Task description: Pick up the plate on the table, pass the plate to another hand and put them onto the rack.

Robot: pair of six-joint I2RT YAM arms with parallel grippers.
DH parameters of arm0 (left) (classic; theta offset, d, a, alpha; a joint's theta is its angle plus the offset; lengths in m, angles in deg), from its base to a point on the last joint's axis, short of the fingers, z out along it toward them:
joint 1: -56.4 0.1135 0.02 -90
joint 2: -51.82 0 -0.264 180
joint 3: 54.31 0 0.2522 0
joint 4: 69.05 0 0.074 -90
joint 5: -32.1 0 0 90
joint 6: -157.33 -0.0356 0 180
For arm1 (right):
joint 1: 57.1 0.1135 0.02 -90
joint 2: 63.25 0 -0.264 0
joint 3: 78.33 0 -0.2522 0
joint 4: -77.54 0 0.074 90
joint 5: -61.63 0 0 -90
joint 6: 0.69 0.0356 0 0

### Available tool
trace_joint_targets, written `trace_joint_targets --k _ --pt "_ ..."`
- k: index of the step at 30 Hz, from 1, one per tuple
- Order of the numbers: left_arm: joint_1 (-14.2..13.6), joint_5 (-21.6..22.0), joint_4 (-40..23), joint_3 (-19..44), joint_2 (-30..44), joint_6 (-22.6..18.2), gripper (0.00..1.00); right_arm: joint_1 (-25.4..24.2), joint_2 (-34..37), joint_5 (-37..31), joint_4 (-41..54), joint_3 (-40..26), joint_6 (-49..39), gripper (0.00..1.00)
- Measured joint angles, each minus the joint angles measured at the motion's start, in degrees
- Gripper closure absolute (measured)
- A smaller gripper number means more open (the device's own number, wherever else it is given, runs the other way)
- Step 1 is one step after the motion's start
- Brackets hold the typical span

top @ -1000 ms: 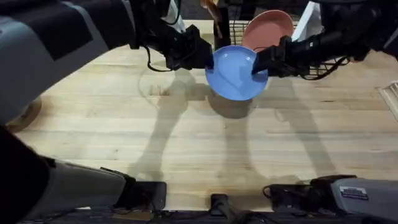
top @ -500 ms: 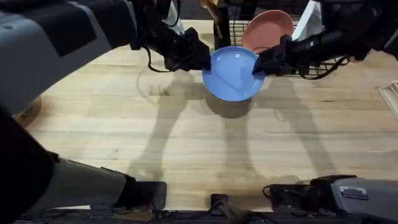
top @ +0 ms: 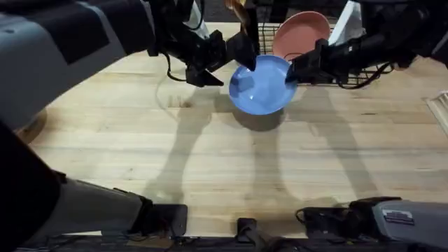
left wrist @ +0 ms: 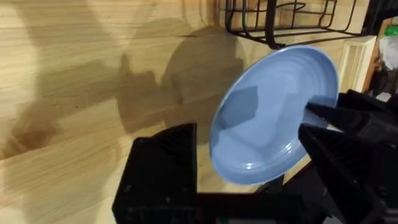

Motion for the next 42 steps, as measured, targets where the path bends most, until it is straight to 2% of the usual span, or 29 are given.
trace_joint_targets --k 8,12,13,14,16,18,23,29,32,33,35,42 --pt "3.18 0.26 -0.78 0.00 -5.12 -6.45 0.006 0.00 0.02 -1.16 -3.43 0.00 0.00 0.970" --pt "5.07 1.26 -3.22 0.00 -10.44 -12.06 0.006 0.00 0.00 -1.29 -3.61 0.00 0.00 0.970" --pt "6.22 3.96 -5.76 0.02 -14.07 -17.40 0.006 0.00 0.00 -1.30 -3.61 0.00 0.00 0.970" --pt "6.48 5.68 -6.81 0.02 -15.15 -19.03 0.006 0.00 0.00 -1.29 -3.61 0.00 0.00 0.970" --pt "6.72 17.37 -10.19 0.02 -18.35 -24.39 0.006 0.00 0.00 -1.32 -3.63 0.00 0.00 0.970" --pt "6.74 21.91 -10.43 0.02 -18.47 -26.25 0.006 0.00 0.00 -1.32 -3.65 0.00 0.00 0.969" --pt "6.72 24.15 -10.40 0.02 -18.47 -27.16 0.006 0.00 0.00 -1.32 -4.12 0.00 0.00 0.969" --pt "6.72 24.70 -10.43 0.02 -18.47 -27.62 0.007 0.00 -0.01 -1.33 -4.34 0.00 -0.50 0.970" --pt "6.72 24.85 -10.43 0.02 -18.45 -27.75 0.008 0.00 -2.69 -1.51 -2.89 0.00 -4.11 0.970" --pt "6.72 24.87 -10.43 0.02 -18.45 -27.75 0.007 -0.28 -6.61 -1.51 -2.58 0.00 -6.79 0.970" --pt "6.72 24.87 -10.43 0.02 -18.45 -27.75 0.008 -0.88 -9.54 -1.50 -2.60 0.00 -8.98 0.970" --pt "6.72 24.89 -10.54 0.02 -18.45 -27.75 0.009 -5.41 -16.98 -3.87 -2.68 0.00 -18.78 0.970"
